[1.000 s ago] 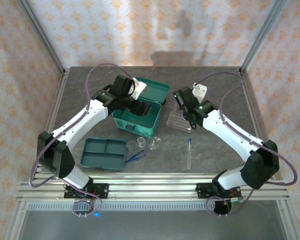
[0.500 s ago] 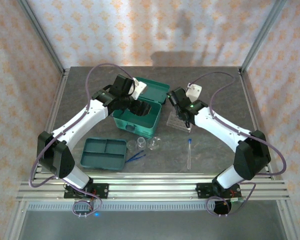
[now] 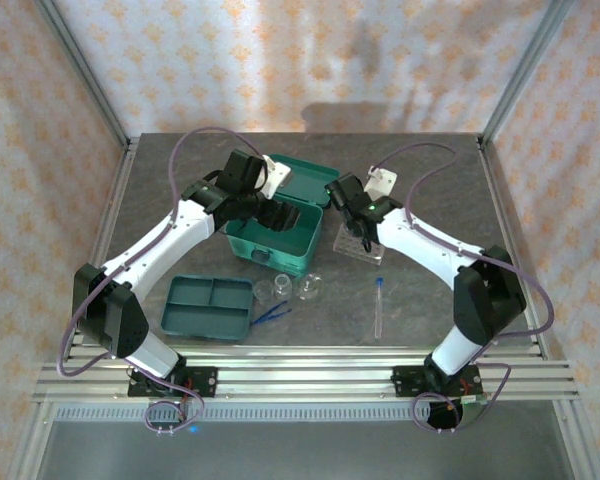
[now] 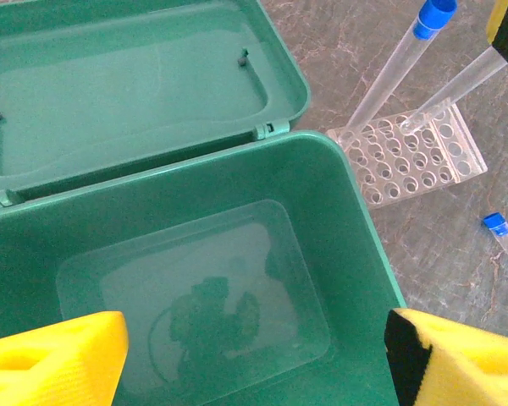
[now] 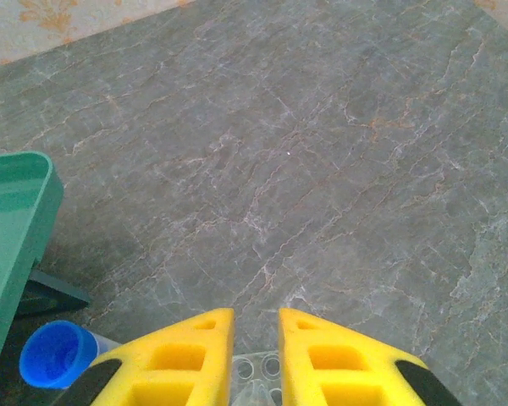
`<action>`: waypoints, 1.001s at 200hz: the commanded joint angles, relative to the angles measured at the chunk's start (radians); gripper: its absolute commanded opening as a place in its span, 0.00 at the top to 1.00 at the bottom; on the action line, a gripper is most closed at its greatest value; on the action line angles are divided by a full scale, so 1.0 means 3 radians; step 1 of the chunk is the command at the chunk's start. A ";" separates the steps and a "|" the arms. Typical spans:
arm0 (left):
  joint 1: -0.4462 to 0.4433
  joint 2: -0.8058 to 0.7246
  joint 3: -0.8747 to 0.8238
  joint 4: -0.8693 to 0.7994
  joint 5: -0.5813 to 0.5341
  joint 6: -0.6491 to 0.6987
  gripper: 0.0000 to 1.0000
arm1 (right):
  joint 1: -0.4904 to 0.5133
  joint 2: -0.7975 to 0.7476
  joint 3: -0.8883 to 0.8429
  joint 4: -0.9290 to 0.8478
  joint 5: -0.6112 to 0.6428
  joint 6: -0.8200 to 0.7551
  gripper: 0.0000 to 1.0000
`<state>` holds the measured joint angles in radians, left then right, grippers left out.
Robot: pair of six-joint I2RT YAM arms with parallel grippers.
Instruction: Organize the chemistry lab equipment
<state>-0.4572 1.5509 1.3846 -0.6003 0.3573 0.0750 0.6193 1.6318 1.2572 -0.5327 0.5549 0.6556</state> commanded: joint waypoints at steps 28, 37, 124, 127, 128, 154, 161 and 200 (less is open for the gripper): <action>0.0033 -0.0138 -0.0034 0.0102 -0.0061 -0.0058 0.19 | -0.0031 0.0074 0.0095 0.0010 0.0146 0.0134 0.91; 0.0036 -0.0143 -0.0041 0.0109 -0.0056 -0.0065 0.19 | -0.0049 0.0083 0.0092 0.0022 0.0106 0.0144 0.91; 0.0067 -0.0144 -0.0031 0.0119 -0.0010 -0.0082 0.19 | -0.0124 0.0186 0.0138 0.0052 -0.0031 0.0161 0.91; 0.0069 -0.0143 -0.0031 0.0118 -0.0014 -0.0081 0.19 | -0.0125 0.0185 0.0140 0.0057 -0.0032 0.0160 0.91; 0.0071 -0.0143 -0.0030 0.0119 -0.0012 -0.0084 0.19 | -0.0126 0.0183 0.0140 0.0057 -0.0033 0.0156 0.91; 0.0081 -0.0133 -0.0028 0.0115 -0.0002 -0.0091 0.19 | -0.0126 0.0222 0.0147 0.0068 -0.0073 0.0165 0.91; 0.0082 -0.0133 -0.0029 0.0118 -0.0003 -0.0091 0.19 | -0.0126 0.0226 0.0148 0.0073 -0.0080 0.0164 0.91; 0.0090 -0.0133 -0.0048 0.0124 0.0004 -0.0078 0.19 | -0.0127 0.0226 0.0125 0.0083 -0.0121 0.0174 0.91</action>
<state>-0.4423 1.5440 1.3796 -0.5900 0.3580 0.0669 0.5861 1.6878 1.2785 -0.5060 0.5152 0.6849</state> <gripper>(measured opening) 0.813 0.173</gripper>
